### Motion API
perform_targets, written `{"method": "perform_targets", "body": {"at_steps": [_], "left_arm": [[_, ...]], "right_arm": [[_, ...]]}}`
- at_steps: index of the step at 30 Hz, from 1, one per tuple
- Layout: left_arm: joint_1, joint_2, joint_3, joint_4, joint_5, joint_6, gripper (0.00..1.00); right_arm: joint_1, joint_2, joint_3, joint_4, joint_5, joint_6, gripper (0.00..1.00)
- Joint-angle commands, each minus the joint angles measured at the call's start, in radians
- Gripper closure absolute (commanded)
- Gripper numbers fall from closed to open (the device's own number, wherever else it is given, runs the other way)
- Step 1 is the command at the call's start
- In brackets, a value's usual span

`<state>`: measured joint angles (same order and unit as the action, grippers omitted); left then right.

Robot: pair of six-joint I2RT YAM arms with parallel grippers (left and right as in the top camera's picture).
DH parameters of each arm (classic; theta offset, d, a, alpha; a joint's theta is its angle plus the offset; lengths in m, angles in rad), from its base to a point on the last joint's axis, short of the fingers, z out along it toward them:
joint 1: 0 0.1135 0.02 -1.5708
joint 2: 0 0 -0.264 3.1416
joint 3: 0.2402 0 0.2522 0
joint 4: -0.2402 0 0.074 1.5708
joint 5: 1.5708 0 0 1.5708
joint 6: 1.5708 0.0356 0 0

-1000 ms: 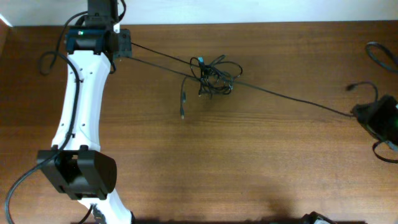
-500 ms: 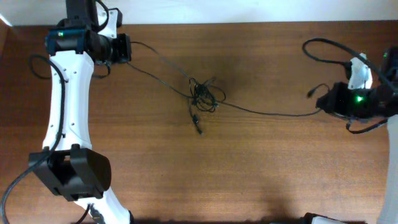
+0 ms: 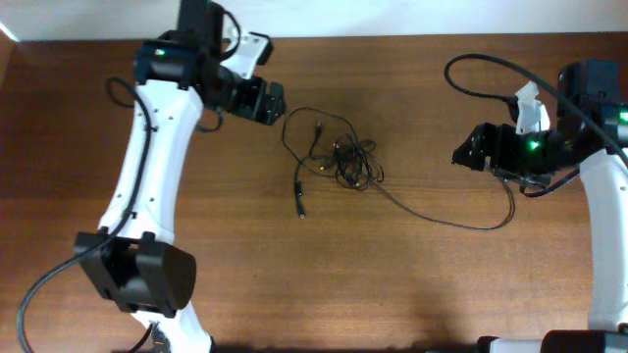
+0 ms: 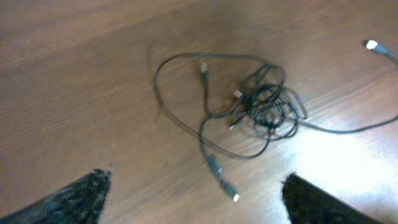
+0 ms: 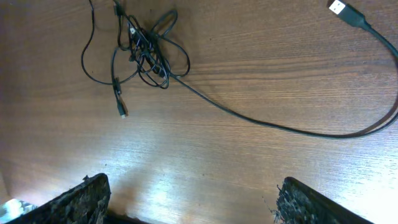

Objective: Untangle cables

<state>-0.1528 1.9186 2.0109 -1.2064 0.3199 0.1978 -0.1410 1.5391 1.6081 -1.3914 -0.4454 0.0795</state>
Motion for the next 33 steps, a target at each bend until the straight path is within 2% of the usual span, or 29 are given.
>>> {"method": "perform_targets", "body": {"at_steps": [1, 3, 7, 11, 15, 19, 20, 22, 24, 25, 26, 28, 30, 33], "left_arm": [[-0.100, 0.074, 0.019, 0.077, 0.032, 0.036, 0.21], [-0.160, 0.154, 0.019, 0.142, 0.032, 0.036, 0.29], [-0.255, 0.320, 0.019, 0.201, 0.032, 0.035, 0.39], [-0.273, 0.415, 0.019, 0.222, 0.023, -0.011, 0.48], [-0.272, 0.464, 0.019, 0.224, -0.006, -0.028, 0.51], [-0.273, 0.531, 0.019, 0.245, -0.017, -0.029, 0.76], [-0.273, 0.541, 0.019, 0.247, -0.017, -0.029, 0.89], [-0.273, 0.541, 0.019, 0.252, -0.016, -0.029, 0.94], [-0.273, 0.541, 0.019, 0.257, -0.010, -0.028, 0.93], [-0.273, 0.541, 0.019, 0.260, 0.001, -0.028, 0.78], [-0.274, 0.541, 0.019, 0.260, 0.007, -0.028, 0.58], [-0.284, 0.546, 0.019, 0.259, 0.010, -0.028, 0.44], [-0.306, 0.558, 0.019, 0.261, 0.033, -0.028, 0.41], [-0.347, 0.584, 0.019, 0.273, 0.031, -0.028, 0.59]], "right_arm": [[0.011, 0.006, 0.020, 0.003, 0.004, 0.007, 0.12], [0.011, 0.006, 0.020, 0.000, 0.005, 0.007, 0.12], [0.011, 0.006, 0.020, 0.000, 0.005, 0.007, 0.12], [0.011, 0.006, 0.020, -0.001, 0.008, 0.006, 0.12], [0.011, 0.006, 0.019, 0.000, 0.012, 0.006, 0.12], [0.011, 0.006, 0.019, 0.000, 0.011, 0.006, 0.12], [0.011, 0.006, 0.019, 0.000, 0.011, 0.006, 0.12], [0.011, 0.006, 0.019, 0.000, 0.011, 0.006, 0.12], [0.011, 0.006, 0.019, 0.000, 0.011, 0.006, 0.12], [0.011, 0.006, 0.019, 0.000, 0.011, 0.006, 0.12], [0.011, 0.006, 0.019, 0.000, 0.011, 0.006, 0.12], [0.011, 0.006, 0.019, 0.000, 0.011, 0.006, 0.12], [0.011, 0.006, 0.019, 0.000, 0.011, 0.006, 0.12], [0.011, 0.006, 0.019, -0.005, 0.011, 0.006, 0.12]]}}
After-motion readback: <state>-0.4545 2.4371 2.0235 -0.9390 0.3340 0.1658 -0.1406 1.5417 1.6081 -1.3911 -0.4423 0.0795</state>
